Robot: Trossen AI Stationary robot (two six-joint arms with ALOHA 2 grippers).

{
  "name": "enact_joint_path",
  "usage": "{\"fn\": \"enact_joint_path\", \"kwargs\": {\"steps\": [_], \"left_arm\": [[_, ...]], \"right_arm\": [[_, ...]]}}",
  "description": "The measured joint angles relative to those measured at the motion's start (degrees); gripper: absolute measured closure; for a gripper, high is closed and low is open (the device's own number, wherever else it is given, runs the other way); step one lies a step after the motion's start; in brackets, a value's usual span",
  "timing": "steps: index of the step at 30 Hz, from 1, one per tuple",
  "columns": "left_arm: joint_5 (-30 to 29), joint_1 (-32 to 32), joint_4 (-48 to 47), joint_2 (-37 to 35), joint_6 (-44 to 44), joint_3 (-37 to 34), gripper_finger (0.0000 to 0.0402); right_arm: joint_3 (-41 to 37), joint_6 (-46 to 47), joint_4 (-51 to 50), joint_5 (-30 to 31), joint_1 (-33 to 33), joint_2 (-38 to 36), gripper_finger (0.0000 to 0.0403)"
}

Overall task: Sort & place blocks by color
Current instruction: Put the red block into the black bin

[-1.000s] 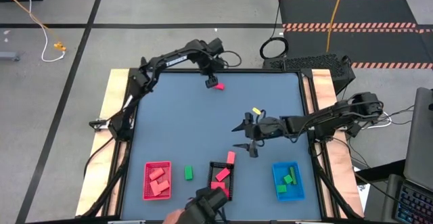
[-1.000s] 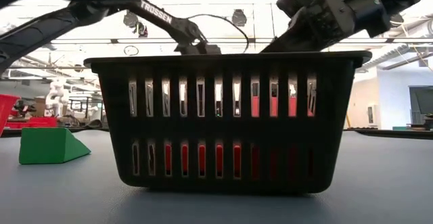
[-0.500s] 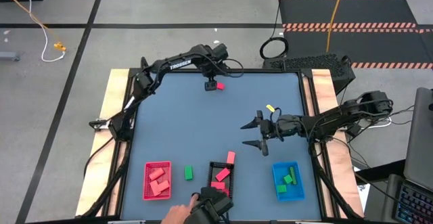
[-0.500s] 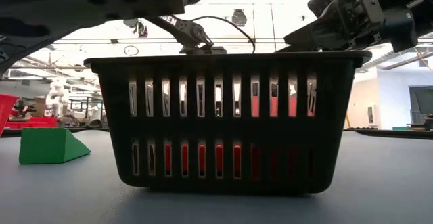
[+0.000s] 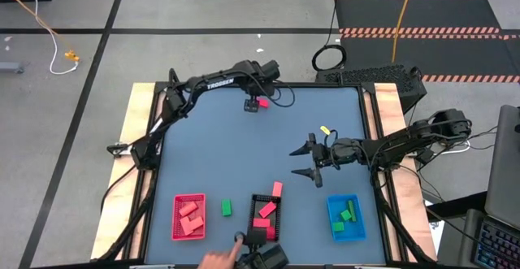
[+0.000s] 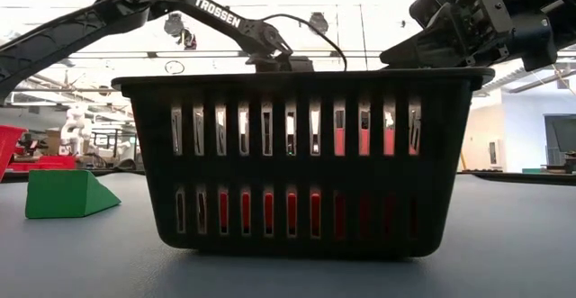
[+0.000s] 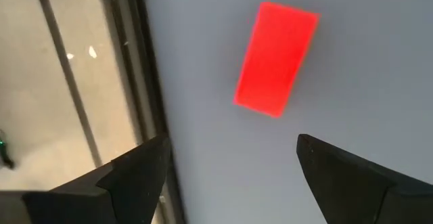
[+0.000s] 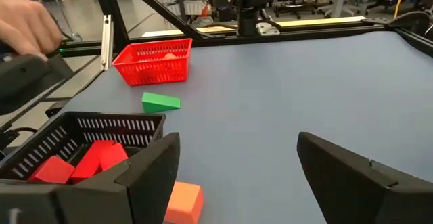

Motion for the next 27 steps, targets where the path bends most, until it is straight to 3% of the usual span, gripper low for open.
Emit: {"fn": "enact_joint_path", "kwargs": {"steps": [12,27], "left_arm": [[9.16,-0.68,0.16,0.15,0.1,-0.02,0.0076],[11.76,0.72,1.66,0.22,-0.61,-4.48,0.0076]], "right_arm": [[0.04,0.0,0.07,-0.02,0.02,0.0,0.0113],[0.09,0.0,0.11,-0.02,0.02,0.0,0.0113]]}}
